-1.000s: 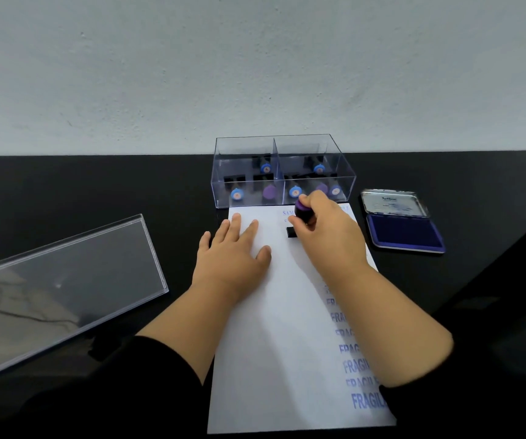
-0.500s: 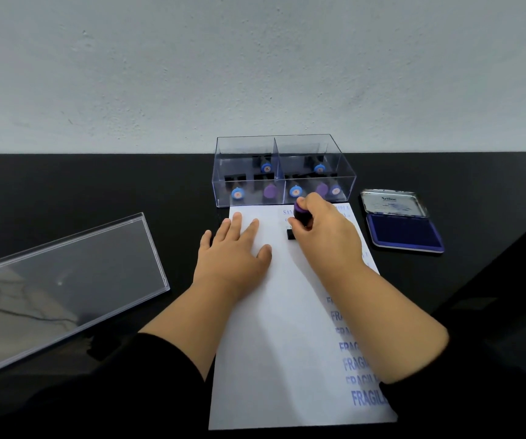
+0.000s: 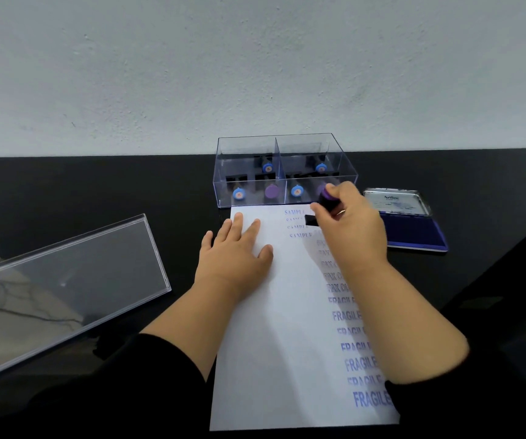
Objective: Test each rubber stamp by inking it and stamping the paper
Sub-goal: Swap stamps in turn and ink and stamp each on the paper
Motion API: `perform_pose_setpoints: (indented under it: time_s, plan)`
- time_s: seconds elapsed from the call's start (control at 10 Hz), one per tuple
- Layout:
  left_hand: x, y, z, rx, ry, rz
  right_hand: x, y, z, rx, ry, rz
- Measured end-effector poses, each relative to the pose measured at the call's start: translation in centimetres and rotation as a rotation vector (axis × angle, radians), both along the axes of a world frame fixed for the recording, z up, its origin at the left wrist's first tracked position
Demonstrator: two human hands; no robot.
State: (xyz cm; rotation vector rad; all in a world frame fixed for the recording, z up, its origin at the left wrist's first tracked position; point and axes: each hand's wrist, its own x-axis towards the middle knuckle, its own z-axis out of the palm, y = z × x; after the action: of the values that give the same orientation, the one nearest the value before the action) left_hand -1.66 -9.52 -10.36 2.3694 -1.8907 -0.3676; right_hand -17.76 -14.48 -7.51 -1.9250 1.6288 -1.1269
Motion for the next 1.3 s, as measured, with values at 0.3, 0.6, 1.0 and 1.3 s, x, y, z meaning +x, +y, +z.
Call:
perform_pose_setpoints:
  time_s: [0.3, 0.6, 1.0, 1.3]
  plan:
    - [0.0, 0.1, 0.1, 0.001, -0.001, 0.003, -2.2, -0.8, 0.0, -0.002, -0.146, -0.065]
    - [0.0, 0.0, 0.1, 0.008, -0.013, -0.004, -2.6, -0.8, 0.3, -0.001, -0.156, -0.068]
    - [0.0, 0.0, 0.0, -0.005, -0.003, -0.001, -2.6, -1.0, 0.2, 0.004, -0.163, -0.069]
    - [0.0, 0.0, -0.1, -0.008, -0.001, -0.001, -2.6, -0.9, 0.1, -0.007, -0.138, -0.071]
